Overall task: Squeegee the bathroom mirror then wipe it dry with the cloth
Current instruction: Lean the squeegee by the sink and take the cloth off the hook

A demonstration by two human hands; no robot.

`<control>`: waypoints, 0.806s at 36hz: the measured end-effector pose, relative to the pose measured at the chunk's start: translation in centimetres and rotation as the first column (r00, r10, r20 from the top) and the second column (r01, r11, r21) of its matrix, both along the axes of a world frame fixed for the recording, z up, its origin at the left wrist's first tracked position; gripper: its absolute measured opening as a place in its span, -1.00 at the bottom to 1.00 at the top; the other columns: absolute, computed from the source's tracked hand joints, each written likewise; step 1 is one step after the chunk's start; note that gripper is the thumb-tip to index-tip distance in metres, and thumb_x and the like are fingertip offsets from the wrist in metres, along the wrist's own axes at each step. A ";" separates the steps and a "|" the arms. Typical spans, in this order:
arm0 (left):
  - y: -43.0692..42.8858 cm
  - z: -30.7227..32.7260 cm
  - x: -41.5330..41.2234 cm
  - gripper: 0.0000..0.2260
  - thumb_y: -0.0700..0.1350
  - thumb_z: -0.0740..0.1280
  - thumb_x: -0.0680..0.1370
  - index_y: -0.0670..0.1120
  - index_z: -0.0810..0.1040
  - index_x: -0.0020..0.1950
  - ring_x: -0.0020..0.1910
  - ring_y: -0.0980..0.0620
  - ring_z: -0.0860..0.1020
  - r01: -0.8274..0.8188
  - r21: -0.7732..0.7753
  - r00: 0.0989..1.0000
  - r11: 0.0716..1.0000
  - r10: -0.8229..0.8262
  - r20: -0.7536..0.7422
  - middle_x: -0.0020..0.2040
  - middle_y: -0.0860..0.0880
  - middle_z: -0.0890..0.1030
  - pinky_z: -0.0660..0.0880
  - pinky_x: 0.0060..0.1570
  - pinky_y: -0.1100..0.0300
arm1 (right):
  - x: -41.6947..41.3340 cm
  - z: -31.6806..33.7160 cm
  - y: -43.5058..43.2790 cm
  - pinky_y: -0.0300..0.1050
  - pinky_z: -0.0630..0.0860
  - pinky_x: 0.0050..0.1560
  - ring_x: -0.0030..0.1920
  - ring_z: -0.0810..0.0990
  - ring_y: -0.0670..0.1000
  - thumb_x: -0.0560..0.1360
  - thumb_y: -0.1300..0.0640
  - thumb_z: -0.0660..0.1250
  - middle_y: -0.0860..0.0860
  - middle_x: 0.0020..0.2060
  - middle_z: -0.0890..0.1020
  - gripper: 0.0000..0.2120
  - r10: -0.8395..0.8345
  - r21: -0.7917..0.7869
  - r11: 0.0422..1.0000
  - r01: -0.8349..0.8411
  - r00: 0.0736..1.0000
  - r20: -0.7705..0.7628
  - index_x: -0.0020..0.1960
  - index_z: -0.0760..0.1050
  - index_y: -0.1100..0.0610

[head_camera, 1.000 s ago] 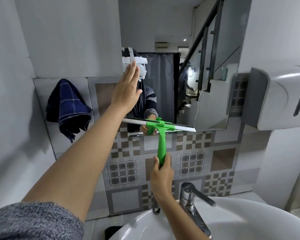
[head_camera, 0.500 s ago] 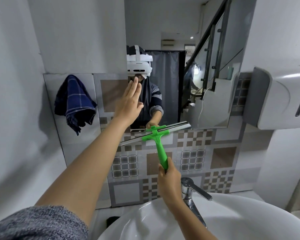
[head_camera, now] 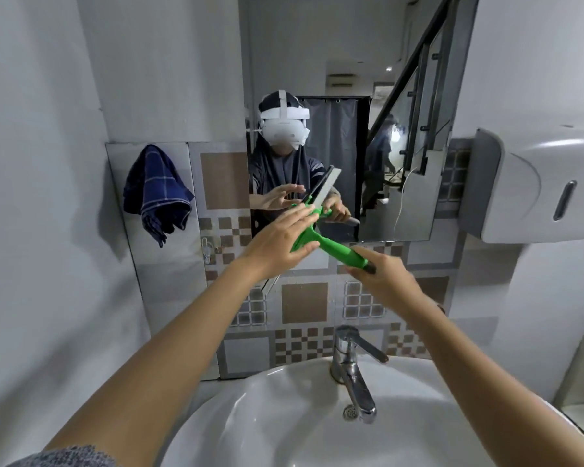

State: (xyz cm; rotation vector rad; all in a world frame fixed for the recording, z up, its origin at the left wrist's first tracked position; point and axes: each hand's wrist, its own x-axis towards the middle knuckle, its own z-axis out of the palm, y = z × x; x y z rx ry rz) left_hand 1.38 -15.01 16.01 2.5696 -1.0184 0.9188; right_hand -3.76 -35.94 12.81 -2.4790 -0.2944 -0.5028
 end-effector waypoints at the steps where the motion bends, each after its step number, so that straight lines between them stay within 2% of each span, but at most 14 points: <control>1: -0.3 -0.2 -0.3 -0.51 0.05 0.19 0.57 -0.10 0.21 0.45 0.48 0.05 0.07 0.012 0.016 1.000 1.000 -0.012 0.011 0.49 -0.03 0.18 0.02 0.34 0.20 | -0.1 0.8 -0.6 -0.10 0.49 -0.31 -0.35 0.52 -0.04 0.53 0.05 0.29 0.01 -0.16 0.59 -0.61 0.017 -0.040 0.999 -0.017 1.000 -0.001 0.34 0.39 -0.02; 6: -1.2 -1.2 -1.6 -0.52 0.04 0.20 0.58 -0.08 0.20 0.45 0.43 0.03 0.22 0.031 0.108 0.999 0.994 -0.029 -0.015 0.44 -0.06 0.30 0.10 0.39 0.16 | 0.0 3.3 -3.0 -0.04 0.53 -0.15 -0.19 0.59 0.00 0.50 -0.02 0.32 -0.03 -0.03 0.63 -0.58 0.105 -0.238 0.965 -0.109 0.994 -0.031 0.35 0.37 -0.12; 9: -1.4 -1.8 -2.2 -0.53 0.02 0.22 0.57 -0.05 0.22 0.45 0.36 -0.01 0.36 0.025 0.145 0.999 0.989 -0.029 0.024 0.37 -0.09 0.42 0.25 0.36 0.08 | 0.2 4.3 -4.1 0.00 0.57 -0.06 -0.09 0.60 -0.01 0.50 -0.03 0.32 -0.06 0.04 0.64 -0.56 0.164 -0.347 0.922 -0.169 0.985 -0.044 0.35 0.36 -0.17; 13: -1.5 -2.1 -3.0 -0.57 -0.11 0.27 0.55 -0.12 0.29 0.41 0.03 -0.03 0.55 0.074 0.155 0.987 0.985 -0.094 0.128 0.06 -0.09 0.60 0.48 0.12 0.02 | -0.1 5.8 -5.2 -0.14 0.48 -0.13 -0.12 0.55 -0.10 0.49 -0.03 0.33 -0.18 -0.04 0.60 -0.61 0.254 -0.430 0.870 -0.241 0.967 -0.026 0.30 0.41 -0.20; 16: -1.6 -2.3 -3.6 -0.58 -0.12 0.26 0.55 -0.14 0.30 0.39 -0.10 0.00 0.53 0.081 0.132 0.977 0.988 -0.105 0.185 -0.05 -0.06 0.59 0.48 0.02 0.09 | -0.1 6.6 -5.4 -0.10 0.49 -0.03 -0.10 0.56 -0.08 0.47 0.01 0.36 -0.12 -0.06 0.62 -0.64 0.310 -0.451 0.854 -0.261 0.950 0.038 0.25 0.47 -0.18; 18: -1.5 -2.2 -4.1 -0.60 -0.08 0.19 0.56 -0.16 0.31 0.38 -0.13 0.01 0.50 0.077 0.064 0.978 0.995 -0.087 0.188 -0.07 -0.07 0.57 0.44 -0.02 0.12 | 0.2 6.9 -5.2 -0.04 0.47 0.05 -0.09 0.51 -0.10 0.46 0.04 0.38 -0.08 -0.06 0.64 -0.63 0.355 -0.454 0.853 -0.257 0.924 0.145 0.25 0.49 -0.12; 22: -1.3 -2.1 -5.0 -0.61 -0.04 0.12 0.58 -0.18 0.34 0.36 -0.18 0.08 0.39 0.049 -0.174 0.985 0.984 -0.018 0.171 -0.13 -0.07 0.53 0.31 -0.13 0.27 | 0.3 7.2 -3.9 0.01 0.47 0.05 -0.03 0.51 0.01 0.42 0.11 0.42 0.02 -0.01 0.64 -0.64 0.393 -0.382 0.894 -0.235 0.819 0.417 0.21 0.56 0.08; 24: -1.1 -2.3 -5.5 -0.63 -0.07 0.15 0.58 -0.19 0.36 0.35 -0.19 0.08 0.39 0.008 -0.267 0.980 0.964 0.046 0.195 -0.14 -0.08 0.53 0.32 -0.14 0.27 | 0.3 7.1 -2.6 0.04 0.43 0.18 0.05 0.53 0.09 0.40 0.13 0.44 0.09 0.04 0.63 -0.62 0.350 -0.305 0.929 -0.210 0.769 0.535 0.20 0.56 0.17; 26: -1.0 -2.4 -6.1 -0.64 -0.10 0.17 0.57 -0.20 0.37 0.34 -0.17 0.07 0.40 -0.029 -0.352 0.971 0.936 0.110 0.213 -0.14 -0.08 0.53 0.37 -0.12 0.23 | 0.5 6.6 -1.0 0.08 0.34 0.34 0.18 0.50 0.15 0.39 0.15 0.45 0.15 0.14 0.58 -0.57 0.276 -0.190 0.961 -0.201 0.752 0.598 0.23 0.53 0.24; 29: -0.7 -2.7 -7.1 -0.63 -0.10 0.15 0.57 -0.22 0.39 0.33 -0.11 0.06 0.42 -0.071 -0.478 0.954 0.875 0.199 0.223 -0.11 -0.11 0.56 0.38 -0.03 0.23 | 0.4 5.7 2.1 0.10 0.30 0.38 0.36 0.37 0.17 0.40 0.20 0.45 0.20 0.33 0.43 -0.50 0.153 0.048 0.970 -0.237 0.758 0.634 0.31 0.44 0.27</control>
